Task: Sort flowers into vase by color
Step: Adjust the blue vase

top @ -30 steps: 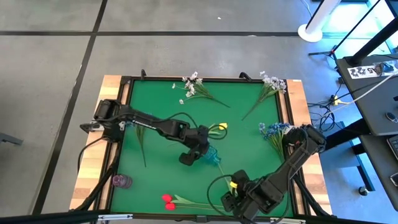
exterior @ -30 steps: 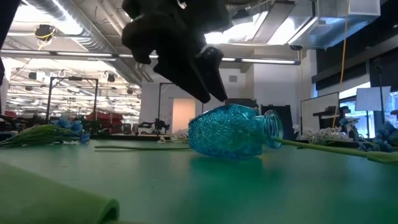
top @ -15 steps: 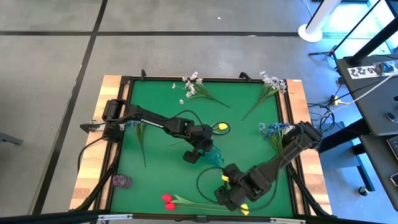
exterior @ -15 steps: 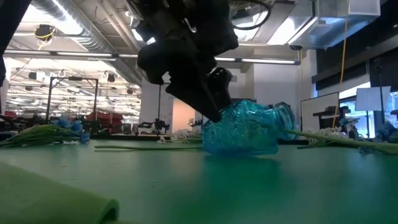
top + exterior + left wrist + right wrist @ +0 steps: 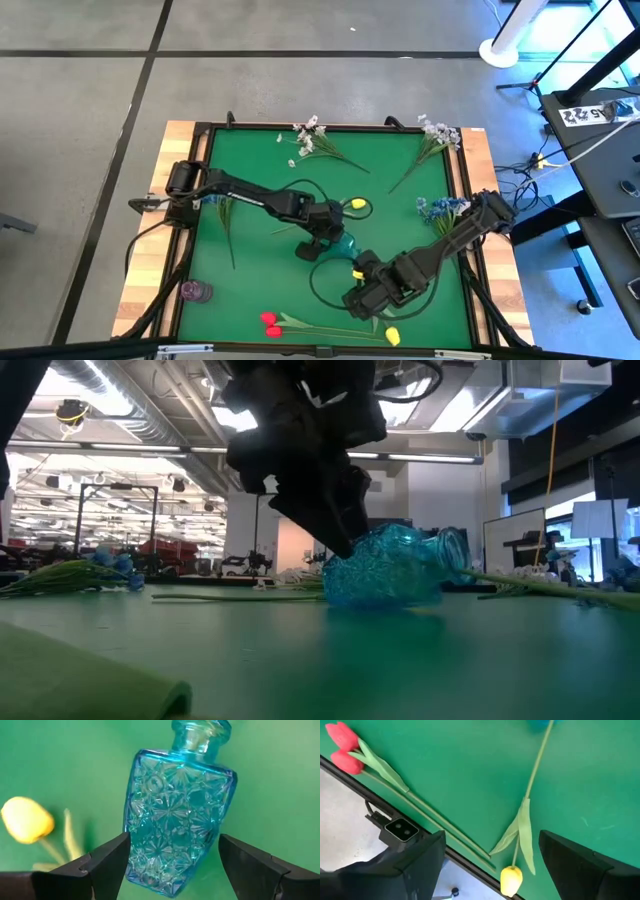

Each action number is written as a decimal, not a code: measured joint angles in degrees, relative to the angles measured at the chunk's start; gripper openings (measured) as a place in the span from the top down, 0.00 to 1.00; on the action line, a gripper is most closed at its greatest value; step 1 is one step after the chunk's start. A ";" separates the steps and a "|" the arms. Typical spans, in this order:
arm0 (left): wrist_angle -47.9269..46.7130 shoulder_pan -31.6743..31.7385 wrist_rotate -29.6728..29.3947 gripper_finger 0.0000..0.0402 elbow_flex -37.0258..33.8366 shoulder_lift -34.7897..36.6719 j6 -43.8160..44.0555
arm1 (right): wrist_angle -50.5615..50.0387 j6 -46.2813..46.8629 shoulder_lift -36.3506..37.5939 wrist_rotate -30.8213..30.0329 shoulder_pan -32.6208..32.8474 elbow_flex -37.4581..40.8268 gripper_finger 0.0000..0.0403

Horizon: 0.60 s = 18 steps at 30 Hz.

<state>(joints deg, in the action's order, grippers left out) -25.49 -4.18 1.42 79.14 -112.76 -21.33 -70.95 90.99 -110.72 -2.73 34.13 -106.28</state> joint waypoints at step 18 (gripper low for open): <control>-17.71 -8.13 -17.81 0.25 4.39 0.16 6.04 | 2.80 -7.08 0.13 -5.75 -0.45 0.00 0.21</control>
<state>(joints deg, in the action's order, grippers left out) -43.20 -12.31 -16.38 83.53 -112.60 -15.30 -68.14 83.91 -110.58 -8.48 33.68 -106.28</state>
